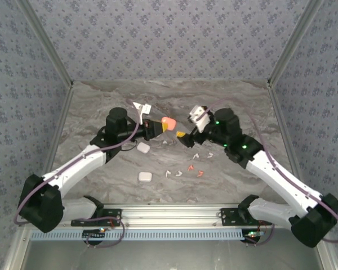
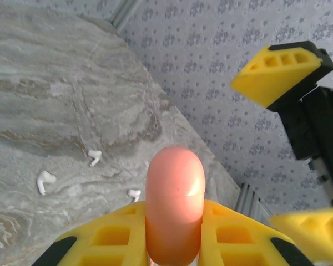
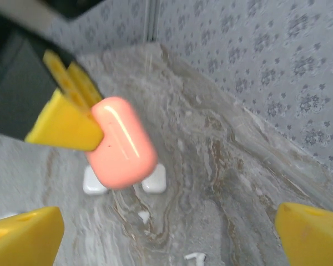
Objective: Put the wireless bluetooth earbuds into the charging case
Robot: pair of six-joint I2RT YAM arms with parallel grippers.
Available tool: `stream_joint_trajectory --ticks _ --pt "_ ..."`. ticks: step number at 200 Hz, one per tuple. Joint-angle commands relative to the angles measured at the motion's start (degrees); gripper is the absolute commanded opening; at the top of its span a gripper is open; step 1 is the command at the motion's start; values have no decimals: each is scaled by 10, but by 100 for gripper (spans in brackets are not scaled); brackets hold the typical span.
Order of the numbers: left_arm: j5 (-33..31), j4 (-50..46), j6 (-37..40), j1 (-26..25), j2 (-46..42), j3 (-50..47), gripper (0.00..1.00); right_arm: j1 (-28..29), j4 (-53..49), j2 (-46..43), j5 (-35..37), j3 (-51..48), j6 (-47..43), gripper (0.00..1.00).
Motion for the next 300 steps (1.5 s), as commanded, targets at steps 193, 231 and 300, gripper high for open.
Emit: stream_joint_trajectory --ticks 193,231,300 --pt "-87 223 149 -68 -112 -101 0 -11 171 57 -118 1 214 97" --pt "-78 220 178 -73 -112 -102 0 -13 170 65 -116 11 216 96" --pt "-68 203 199 -78 -108 -94 0 -22 158 78 -111 33 212 96"
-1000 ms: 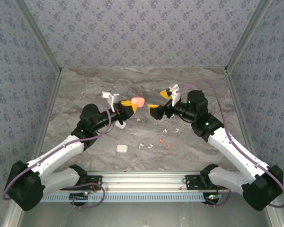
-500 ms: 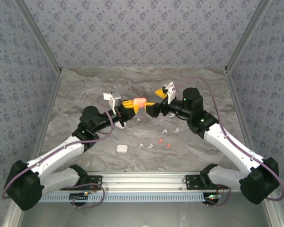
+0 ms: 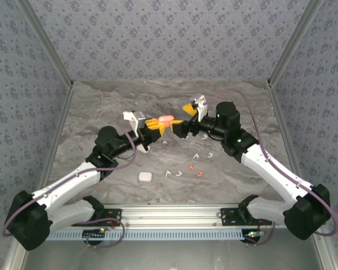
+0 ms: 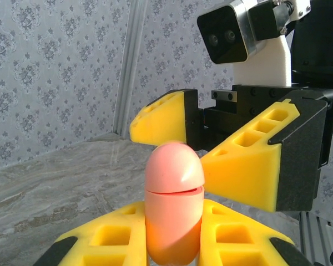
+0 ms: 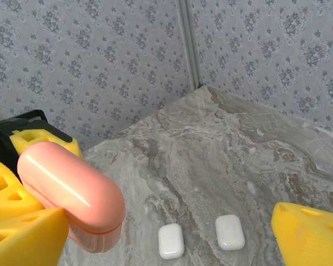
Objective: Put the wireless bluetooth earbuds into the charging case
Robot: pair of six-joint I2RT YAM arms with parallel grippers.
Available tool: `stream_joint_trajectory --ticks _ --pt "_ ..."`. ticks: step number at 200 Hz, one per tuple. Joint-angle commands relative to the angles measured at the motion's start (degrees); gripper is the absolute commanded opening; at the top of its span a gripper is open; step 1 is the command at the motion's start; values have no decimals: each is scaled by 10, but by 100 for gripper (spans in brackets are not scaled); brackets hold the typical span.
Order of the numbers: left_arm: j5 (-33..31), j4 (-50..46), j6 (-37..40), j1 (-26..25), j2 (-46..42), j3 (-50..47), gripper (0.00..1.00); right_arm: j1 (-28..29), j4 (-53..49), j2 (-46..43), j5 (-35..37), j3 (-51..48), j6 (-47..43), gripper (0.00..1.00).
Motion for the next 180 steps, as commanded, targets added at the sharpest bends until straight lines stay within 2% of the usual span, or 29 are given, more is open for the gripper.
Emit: stream_joint_trajectory --ticks 1,71,98,136,161,180 --pt "37 11 18 -13 -7 6 0 -7 7 7 8 30 4 96" --pt "36 9 24 -13 0 6 0 -18 -6 11 1 47 5 97" --pt "19 6 30 -13 -4 -1 0 -24 -18 -13 -5 41 8 98" --pt "-6 13 52 -13 -20 -25 0 -56 -115 -70 8 34 34 99" --pt "-18 -4 69 -13 -32 -33 0 -68 -226 -90 41 22 60 91" --pt "-24 -13 77 -13 -40 -35 0 -71 -277 -105 73 -18 94 82"
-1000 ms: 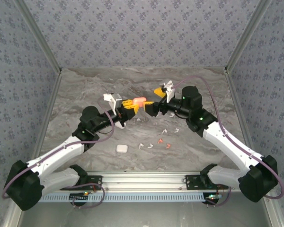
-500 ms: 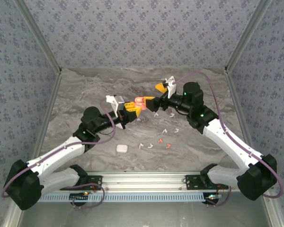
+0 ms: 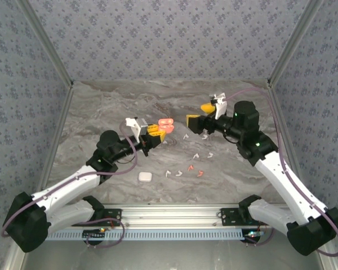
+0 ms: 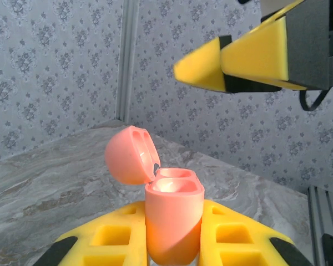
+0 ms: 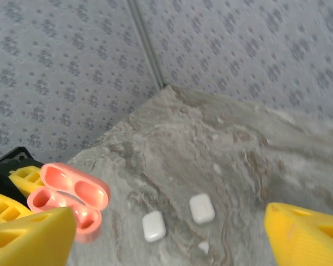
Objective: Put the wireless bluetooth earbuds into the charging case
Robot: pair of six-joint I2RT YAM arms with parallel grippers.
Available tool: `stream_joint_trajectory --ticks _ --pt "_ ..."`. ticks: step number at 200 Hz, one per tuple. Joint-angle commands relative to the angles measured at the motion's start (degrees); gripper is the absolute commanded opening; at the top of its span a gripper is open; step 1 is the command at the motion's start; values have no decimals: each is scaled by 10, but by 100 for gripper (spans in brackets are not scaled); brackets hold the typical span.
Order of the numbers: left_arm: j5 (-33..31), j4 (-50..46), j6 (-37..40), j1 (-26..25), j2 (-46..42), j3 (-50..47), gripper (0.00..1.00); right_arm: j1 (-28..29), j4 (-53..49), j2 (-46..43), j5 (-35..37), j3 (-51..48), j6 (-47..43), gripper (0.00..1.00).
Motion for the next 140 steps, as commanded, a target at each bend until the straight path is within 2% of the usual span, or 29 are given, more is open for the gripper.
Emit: stream_joint_trajectory --ticks 1,30,50,92,140 --pt "-14 4 26 -2 -21 0 0 -4 -120 -13 45 -41 49 81" --pt "-14 -2 29 -2 -25 0 0 -3 -169 -21 91 -116 121 66" --pt "-14 -2 29 -2 -25 -1 0 -2 -184 -7 89 -162 170 58" --pt "-11 -6 27 -2 -24 0 0 15 -161 37 74 -237 215 51" --pt "-12 -11 26 -2 -23 4 0 32 -132 83 85 -261 217 46"
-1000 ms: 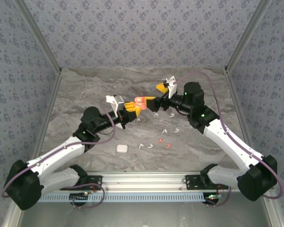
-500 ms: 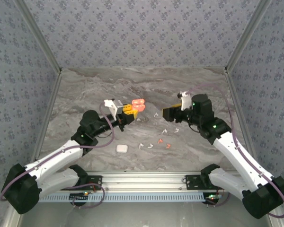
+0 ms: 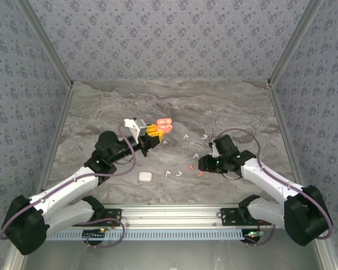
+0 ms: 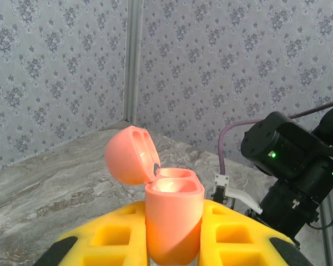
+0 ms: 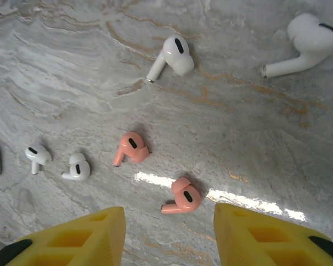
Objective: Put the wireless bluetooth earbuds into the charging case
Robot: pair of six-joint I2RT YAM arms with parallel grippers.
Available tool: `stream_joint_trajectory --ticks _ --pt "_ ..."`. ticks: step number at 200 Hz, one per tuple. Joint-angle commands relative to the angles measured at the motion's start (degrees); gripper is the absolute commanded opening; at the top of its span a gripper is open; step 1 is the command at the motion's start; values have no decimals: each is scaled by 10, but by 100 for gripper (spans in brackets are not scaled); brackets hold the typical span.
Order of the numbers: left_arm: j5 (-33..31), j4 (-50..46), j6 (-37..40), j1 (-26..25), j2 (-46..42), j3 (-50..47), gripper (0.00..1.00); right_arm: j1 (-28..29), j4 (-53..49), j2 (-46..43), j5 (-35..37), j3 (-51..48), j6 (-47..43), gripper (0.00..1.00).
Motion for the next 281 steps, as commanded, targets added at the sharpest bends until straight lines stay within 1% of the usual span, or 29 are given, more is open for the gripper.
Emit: stream_joint_trajectory --ticks 1,53,104,178,281 --pt "-3 5 7 -2 -8 5 0 8 22 17 12 -11 19 46" --pt "-4 -7 7 -2 -7 12 0 30 64 65 23 -20 24 45" --pt "-4 -19 6 -2 -5 17 0 44 68 90 34 -20 24 43" --pt "-5 -24 7 -2 -5 21 0 52 53 121 40 -13 17 40" --pt "-9 -32 9 -2 -5 24 0 97 2 157 72 27 11 38"
